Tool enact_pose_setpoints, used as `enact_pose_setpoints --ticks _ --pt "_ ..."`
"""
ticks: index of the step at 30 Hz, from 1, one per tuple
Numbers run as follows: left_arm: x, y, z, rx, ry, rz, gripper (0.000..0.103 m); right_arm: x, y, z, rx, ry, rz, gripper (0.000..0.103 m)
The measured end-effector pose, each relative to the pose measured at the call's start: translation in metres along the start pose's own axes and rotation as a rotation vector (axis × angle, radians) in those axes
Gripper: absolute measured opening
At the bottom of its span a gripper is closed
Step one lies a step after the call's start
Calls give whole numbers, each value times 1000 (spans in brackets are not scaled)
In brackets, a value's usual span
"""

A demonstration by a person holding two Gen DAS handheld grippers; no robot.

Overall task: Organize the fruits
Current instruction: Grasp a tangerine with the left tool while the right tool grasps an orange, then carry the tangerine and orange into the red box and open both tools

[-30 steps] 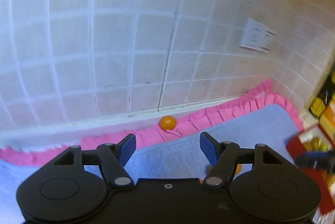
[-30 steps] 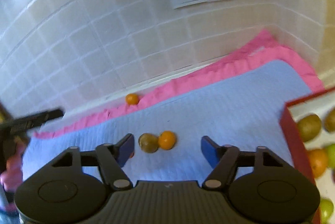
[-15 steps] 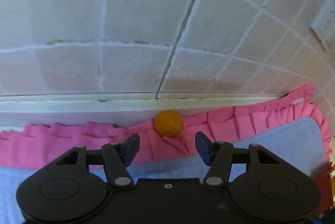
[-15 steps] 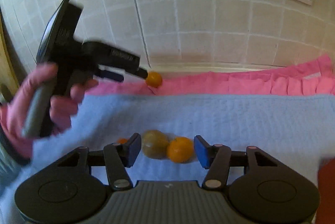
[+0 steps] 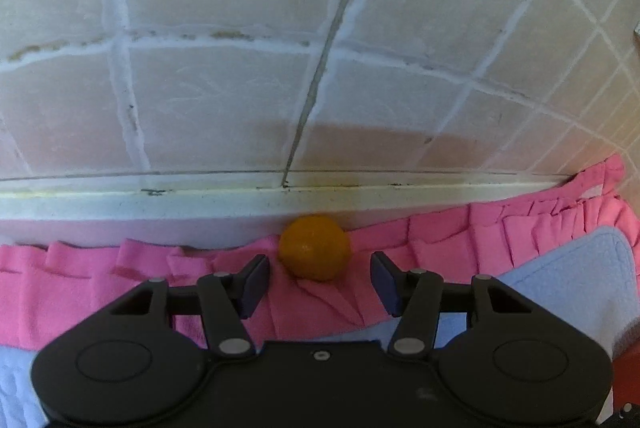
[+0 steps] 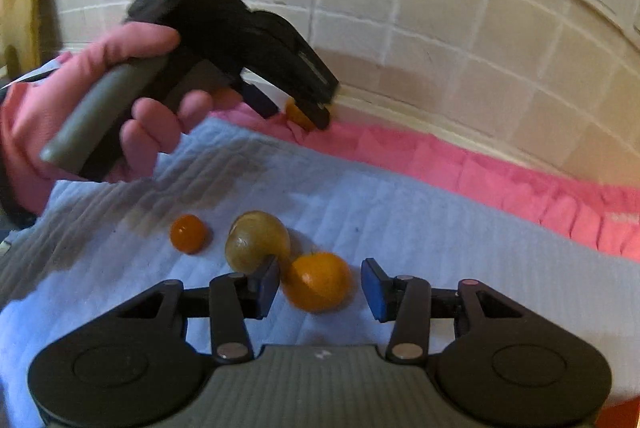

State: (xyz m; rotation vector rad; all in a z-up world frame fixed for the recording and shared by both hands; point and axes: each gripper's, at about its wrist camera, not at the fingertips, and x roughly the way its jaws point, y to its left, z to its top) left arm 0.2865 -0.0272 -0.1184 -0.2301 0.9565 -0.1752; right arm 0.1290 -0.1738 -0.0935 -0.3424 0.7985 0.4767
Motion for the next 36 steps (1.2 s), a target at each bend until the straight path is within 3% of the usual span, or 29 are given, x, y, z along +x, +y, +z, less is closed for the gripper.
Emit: enact_pose_setpoints --ticks 5,9,22,30,36 --pt "5 -3 0 2 -5 13 61 -1 -4 1 -8 12 33 47" --pt "10 -6 0 12 -14 39 48 -8 -2 -5 -52 49 59 47" --pt "6 -12 -5 52 -47 34 45 10 -4 -10 -4 39 22 48" --pt "-22 -12 -12 95 -75 18 45 7 -5 -9 -1 61 34 42" --pt "-79 -29 -25 139 -131 -16 45 -35 5 -19 24 16 -7 42"
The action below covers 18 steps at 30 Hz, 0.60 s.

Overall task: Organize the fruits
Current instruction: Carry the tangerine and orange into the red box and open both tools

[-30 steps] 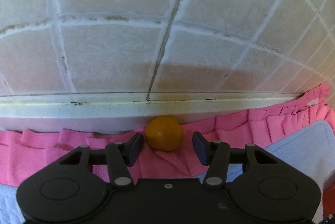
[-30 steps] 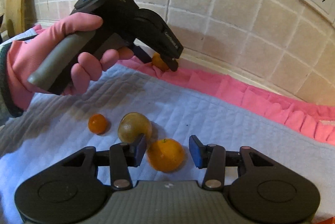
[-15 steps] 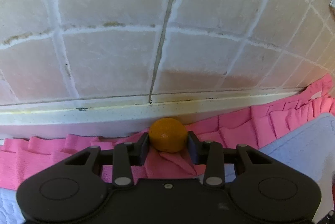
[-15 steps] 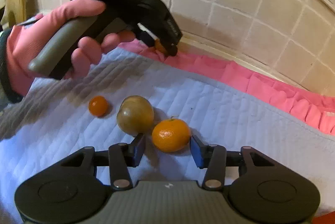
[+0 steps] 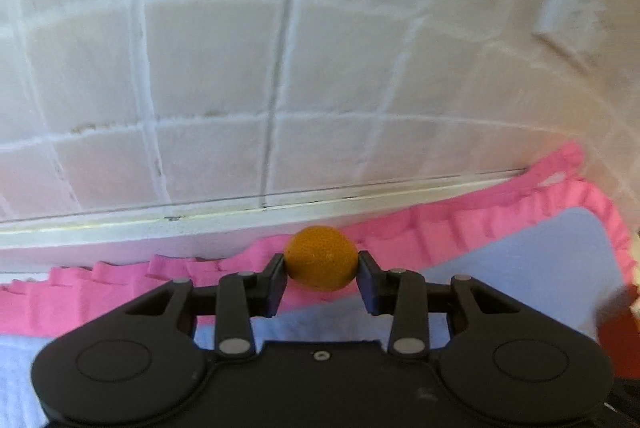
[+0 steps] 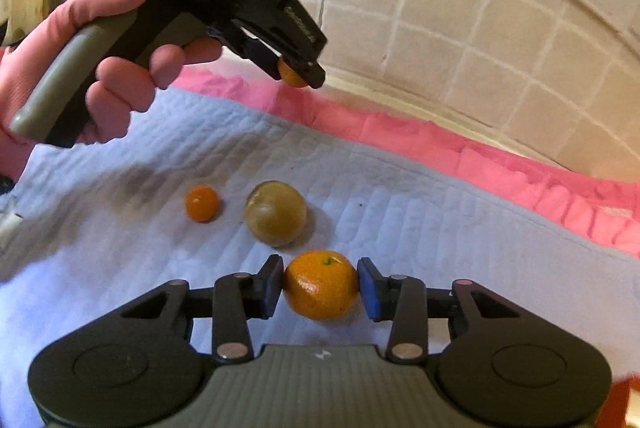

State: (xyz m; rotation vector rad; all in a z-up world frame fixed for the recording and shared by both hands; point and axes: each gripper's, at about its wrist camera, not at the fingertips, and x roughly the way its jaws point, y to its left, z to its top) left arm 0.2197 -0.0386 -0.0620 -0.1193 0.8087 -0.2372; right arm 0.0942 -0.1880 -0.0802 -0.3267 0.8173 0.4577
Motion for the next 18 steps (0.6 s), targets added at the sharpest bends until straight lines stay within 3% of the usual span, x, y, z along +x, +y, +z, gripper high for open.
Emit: enact_pose_setpoints --ticks 5,10,14,18 --pt "-63 -46 -2 117 -84 -50 45 -55 -8 -11 99 -68 -57 42" --pt "-110 -107 -1 213 -169 -154 45 -106 -34 -20 237 -119 -162 42" --pt "-123 -157 -8 276 -160 -295 45 -150 -70 -47 391 -140 -231 42" --pt "-111 -216 -17 356 -133 -395 45 -190 -110 -90 564 -136 -316 42"
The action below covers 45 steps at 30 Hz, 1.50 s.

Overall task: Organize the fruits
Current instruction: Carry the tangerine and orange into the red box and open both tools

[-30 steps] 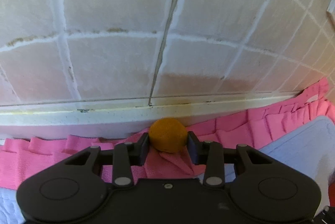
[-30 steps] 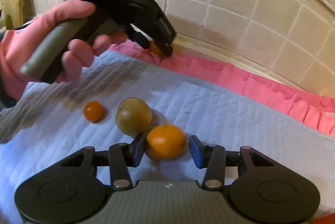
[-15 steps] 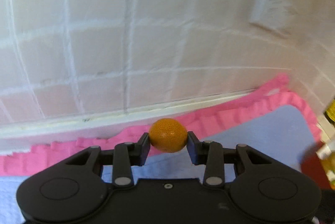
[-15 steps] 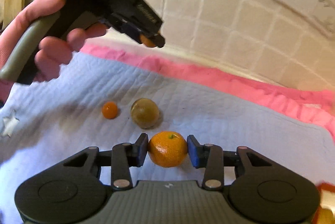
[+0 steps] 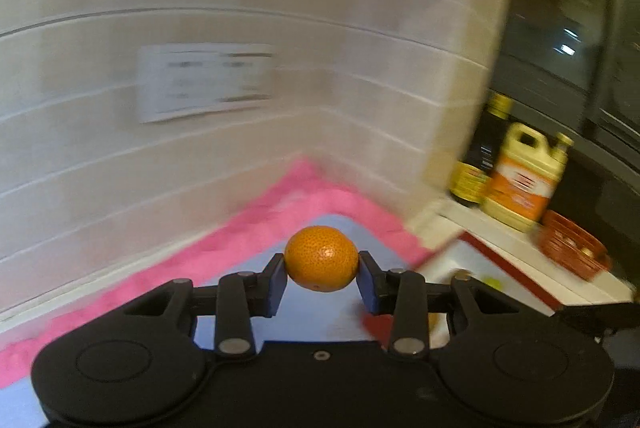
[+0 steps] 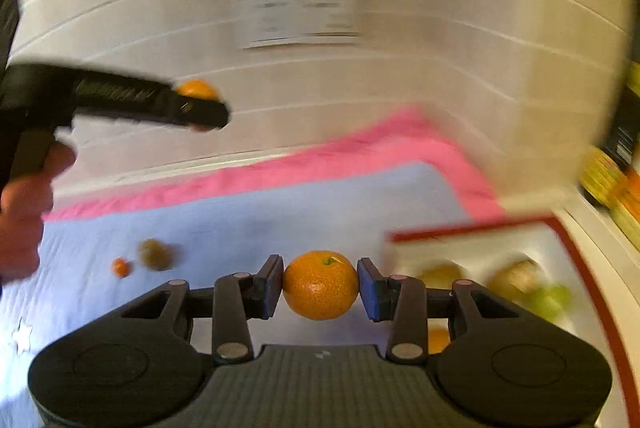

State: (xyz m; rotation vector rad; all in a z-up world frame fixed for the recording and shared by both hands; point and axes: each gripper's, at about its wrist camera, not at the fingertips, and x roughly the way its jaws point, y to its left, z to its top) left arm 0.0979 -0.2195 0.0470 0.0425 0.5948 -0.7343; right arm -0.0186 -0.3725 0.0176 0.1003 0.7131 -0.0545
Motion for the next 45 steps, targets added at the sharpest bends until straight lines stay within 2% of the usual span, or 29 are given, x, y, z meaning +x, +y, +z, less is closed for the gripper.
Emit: enact_pose_setpoints --ticks 5,7,10,13,16,24,31,38,44,45 --pt "53 -56 5 52 59 -141 45 -23 -89 -22 213 12 -189 42" --pt "67 -73 6 56 90 -186 45 -27 -120 -31 312 15 -203 42" --pt "106 -92 4 65 158 -244 45 -29 -158 -43 447 17 -158 42" --pt "138 -107 -3 84 210 -262 45 -22 -176 -46 497 23 -178 42" --pt "156 -115 -16 111 247 -240 45 -6 -185 -49 516 46 -206 42" --pt "190 -119 -28 120 323 -233 45 35 -203 -62 585 135 -138 42" --pt "206 -129 -35 170 354 -216 45 55 -193 -66 532 183 -210 43" --pt "208 -131 -41 197 354 -210 47 52 -192 -68 523 202 -223 44" --pt "201 -138 -44 262 341 -201 48 34 -192 -67 546 171 -216 50" --pt "200 -139 -45 269 341 -199 52 31 -193 -67 551 165 -217 50"
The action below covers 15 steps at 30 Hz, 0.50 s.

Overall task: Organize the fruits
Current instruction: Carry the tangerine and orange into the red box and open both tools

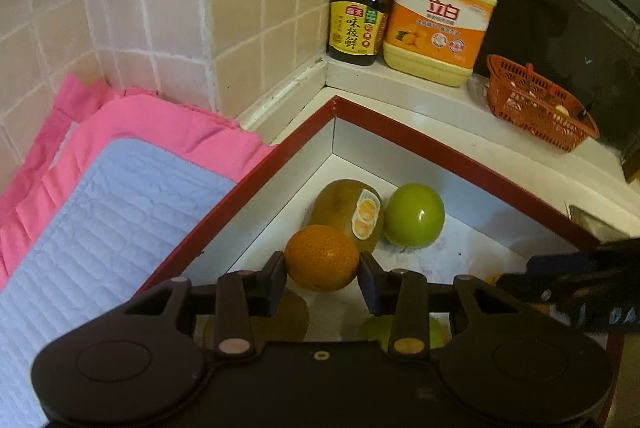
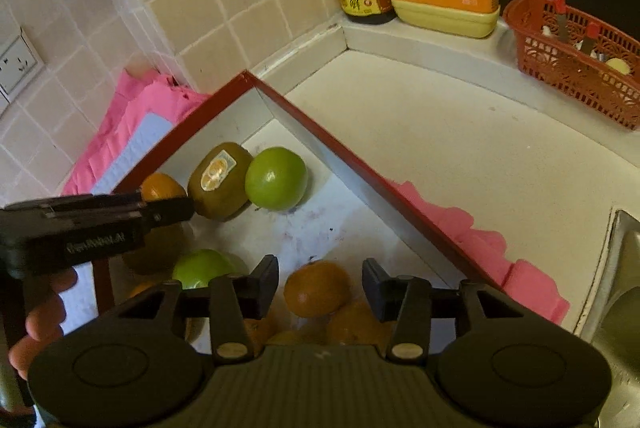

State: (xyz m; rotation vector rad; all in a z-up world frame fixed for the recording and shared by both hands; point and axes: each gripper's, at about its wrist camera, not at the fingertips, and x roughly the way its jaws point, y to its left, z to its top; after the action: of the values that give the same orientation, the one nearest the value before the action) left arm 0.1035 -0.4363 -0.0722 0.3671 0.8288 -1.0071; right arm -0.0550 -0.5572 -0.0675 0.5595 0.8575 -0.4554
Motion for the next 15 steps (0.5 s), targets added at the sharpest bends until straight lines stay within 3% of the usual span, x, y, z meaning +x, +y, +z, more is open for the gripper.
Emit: enact_pose_setpoints --ticks 3,15 --pt "-3 0 -3 -13 6 -16 77 -8 -4 -1 20 -9 12 51" --pt "-69 -2 -21 -18 -110 74 77 -45 6 -3 8 -78 38 57"
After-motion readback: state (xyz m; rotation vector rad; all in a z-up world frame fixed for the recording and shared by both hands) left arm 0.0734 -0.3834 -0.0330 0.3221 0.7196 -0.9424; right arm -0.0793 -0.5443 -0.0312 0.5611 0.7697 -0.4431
